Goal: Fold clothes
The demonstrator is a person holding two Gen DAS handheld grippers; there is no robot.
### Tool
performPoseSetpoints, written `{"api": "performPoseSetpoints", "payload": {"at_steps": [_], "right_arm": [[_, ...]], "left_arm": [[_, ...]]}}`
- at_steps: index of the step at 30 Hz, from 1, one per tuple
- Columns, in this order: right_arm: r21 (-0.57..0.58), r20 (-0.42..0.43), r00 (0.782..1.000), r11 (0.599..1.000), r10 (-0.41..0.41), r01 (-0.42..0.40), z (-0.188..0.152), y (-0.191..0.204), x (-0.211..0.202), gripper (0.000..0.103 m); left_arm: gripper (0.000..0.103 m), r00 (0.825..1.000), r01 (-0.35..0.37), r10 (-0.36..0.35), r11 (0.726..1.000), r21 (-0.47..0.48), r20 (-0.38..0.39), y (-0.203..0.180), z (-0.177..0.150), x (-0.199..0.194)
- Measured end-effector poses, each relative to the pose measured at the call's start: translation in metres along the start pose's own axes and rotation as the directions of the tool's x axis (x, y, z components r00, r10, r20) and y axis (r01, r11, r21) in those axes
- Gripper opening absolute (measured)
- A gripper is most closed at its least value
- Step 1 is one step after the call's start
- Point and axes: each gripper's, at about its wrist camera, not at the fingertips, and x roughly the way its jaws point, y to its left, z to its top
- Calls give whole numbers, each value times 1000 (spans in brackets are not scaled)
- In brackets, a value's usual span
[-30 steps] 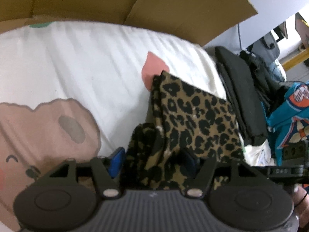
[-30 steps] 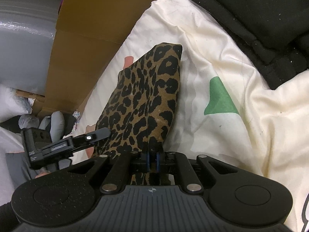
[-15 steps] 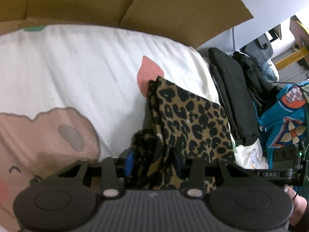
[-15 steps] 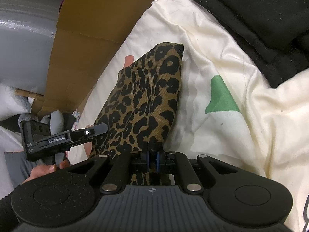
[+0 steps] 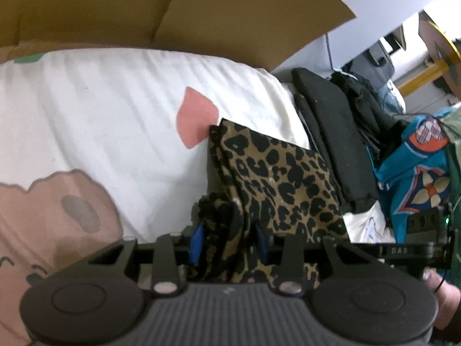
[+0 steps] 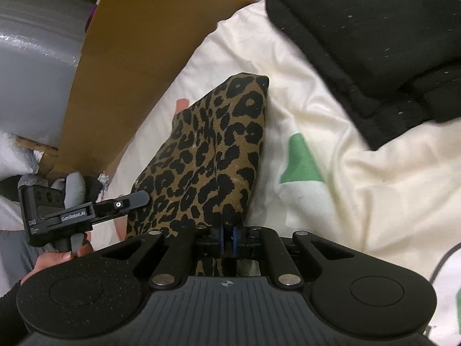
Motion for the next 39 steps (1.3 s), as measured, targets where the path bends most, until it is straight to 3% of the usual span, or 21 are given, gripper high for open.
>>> {"api": "performPoseSetpoints", "payload": {"at_steps": [5, 8, 11, 18, 19, 20, 21, 23, 25, 26, 35, 36, 39], "right_arm": [[9, -2, 1000, 1000, -5, 5, -2, -2, 2, 4], [20, -3, 1000, 1000, 3, -3, -3, -3, 2, 4], [31, -2, 1000, 999, 22, -22, -3, -5, 2, 4], [22, -4, 999, 999, 42, -42, -1, -4, 3, 5], [29, -3, 999, 999, 46, -46, -1, -5, 4, 8], [40, -3, 999, 998, 46, -46, -2, -6, 4, 9], [51, -3, 999, 997, 49, -49, -2, -7, 5, 10], [66, 0, 998, 995, 68, -68, -3, -8, 6, 32], [73, 14, 996, 993, 91, -92, -3, -8, 8, 44], [77, 16, 995, 992, 96, -97, -4, -8, 9, 44], [186, 29, 990, 973, 137, -140, -6, -20, 31, 39], [199, 32, 989, 969, 143, -147, -6, -22, 32, 38], [233, 37, 987, 960, 153, -158, -8, -28, 33, 19]], "left_arm": [[56, 1000, -16, 17, 999, 41, -19, -2, 1, 7], [59, 999, -12, 14, 999, 49, -38, 1, 1, 13], [64, 998, 18, -17, 1000, 14, -61, 9, 1, 20], [64, 990, 107, -116, 988, -110, -82, 27, 8, 26], [61, 988, 115, -125, 987, -115, -85, 28, 9, 27], [49, 988, 119, -129, 987, -110, -89, 27, 10, 28], [47, 987, 123, -133, 987, -102, -93, 26, 11, 28], [44, 988, 118, -122, 992, -53, -94, 18, 12, 29], [43, 988, 115, -117, 993, -24, -98, 13, 14, 30], [43, 987, 118, -120, 993, -28, -103, 14, 15, 30], [56, 977, 166, -176, 982, -89, -118, 20, 16, 42], [50, 976, 172, -182, 981, -92, -116, 19, 16, 43], [35, 979, 159, -167, 985, -70, -118, 19, 15, 43]]}}
